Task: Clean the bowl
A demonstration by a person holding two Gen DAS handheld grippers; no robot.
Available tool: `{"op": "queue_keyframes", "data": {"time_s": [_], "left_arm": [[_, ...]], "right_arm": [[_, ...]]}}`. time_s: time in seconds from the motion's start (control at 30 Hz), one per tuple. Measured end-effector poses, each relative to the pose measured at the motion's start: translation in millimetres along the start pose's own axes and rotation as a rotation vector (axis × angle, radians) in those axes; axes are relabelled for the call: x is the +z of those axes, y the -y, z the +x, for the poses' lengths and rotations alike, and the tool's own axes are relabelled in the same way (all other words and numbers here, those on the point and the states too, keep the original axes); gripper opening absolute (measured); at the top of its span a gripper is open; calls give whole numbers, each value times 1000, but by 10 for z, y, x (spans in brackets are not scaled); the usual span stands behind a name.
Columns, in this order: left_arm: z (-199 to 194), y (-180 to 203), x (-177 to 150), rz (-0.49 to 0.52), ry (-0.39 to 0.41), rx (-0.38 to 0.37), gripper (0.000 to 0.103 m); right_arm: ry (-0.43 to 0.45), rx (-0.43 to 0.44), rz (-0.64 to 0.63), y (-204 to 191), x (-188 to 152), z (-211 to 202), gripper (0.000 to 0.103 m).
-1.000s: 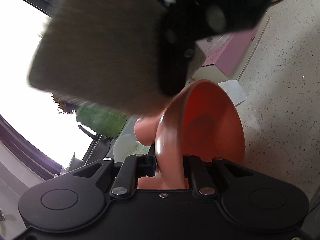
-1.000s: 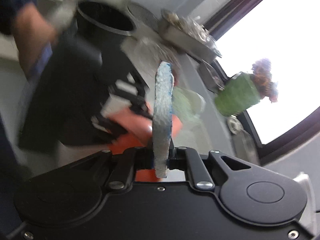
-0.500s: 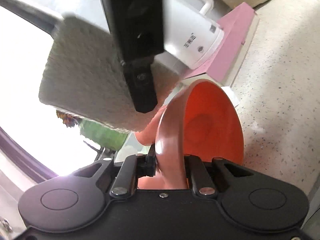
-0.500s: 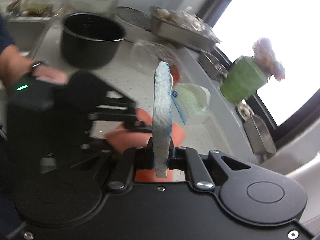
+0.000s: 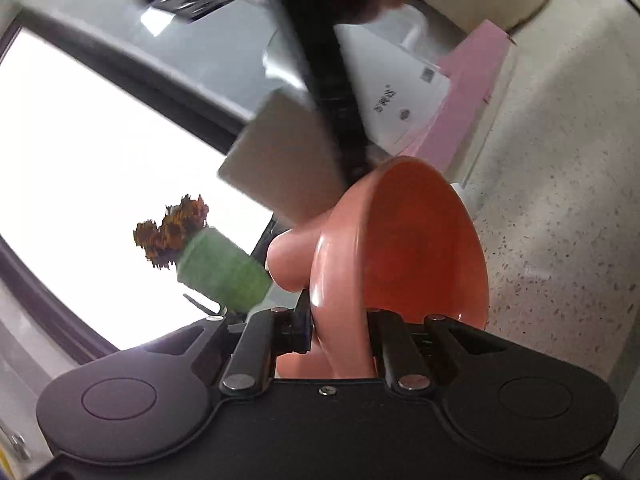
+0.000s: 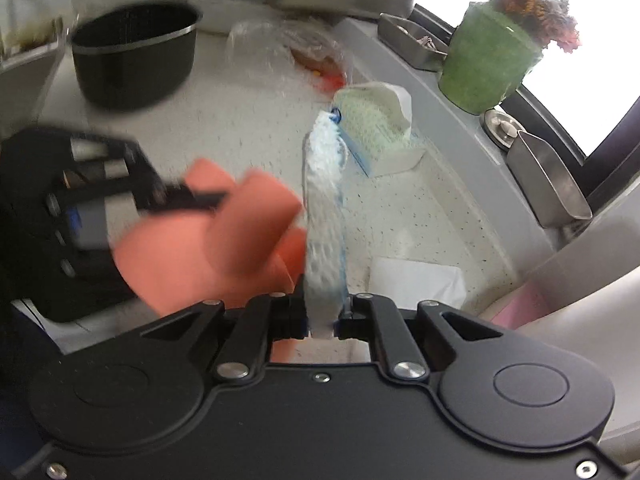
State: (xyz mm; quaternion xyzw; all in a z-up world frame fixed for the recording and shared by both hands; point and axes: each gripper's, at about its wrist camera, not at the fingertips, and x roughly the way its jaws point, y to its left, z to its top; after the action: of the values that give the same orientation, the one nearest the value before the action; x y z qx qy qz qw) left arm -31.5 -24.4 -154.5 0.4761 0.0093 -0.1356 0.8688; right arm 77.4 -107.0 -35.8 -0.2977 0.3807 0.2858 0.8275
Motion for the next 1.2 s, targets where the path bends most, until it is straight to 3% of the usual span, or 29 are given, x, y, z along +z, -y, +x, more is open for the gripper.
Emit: {"op": "queue_keyframes", "data": {"time_s": [0.3, 0.47, 0.57, 0.7, 0.73, 1.0, 1.13, 1.2], "left_arm": [[10, -380, 39, -259, -49, -38, 10], [129, -733, 9, -579, -158, -76, 11], [229, -986, -103, -864, -236, -88, 12], [327, -1191, -338, -1163, -344, -31, 11], [342, -1208, -399, -1199, -371, -16, 11], [355, -1177, -602, -1145, -499, -35, 11], [374, -1111, -722, -1141, -629, -166, 22], [365, -1069, -713, -1121, -637, -198, 29]], "right_arm": [[-32, -11, -55, -47, -198, 199, 12], [-39, -27, -54, -172, -303, 251, 13], [-38, -35, 2, -227, -356, 268, 13], [-43, -27, 94, -275, -414, 335, 13], [-46, -24, 112, -301, -418, 358, 13], [-76, -32, 174, -575, -376, 404, 13], [-63, -59, 230, -610, -297, 392, 13], [-50, -98, 231, -634, -231, 407, 13]]}}
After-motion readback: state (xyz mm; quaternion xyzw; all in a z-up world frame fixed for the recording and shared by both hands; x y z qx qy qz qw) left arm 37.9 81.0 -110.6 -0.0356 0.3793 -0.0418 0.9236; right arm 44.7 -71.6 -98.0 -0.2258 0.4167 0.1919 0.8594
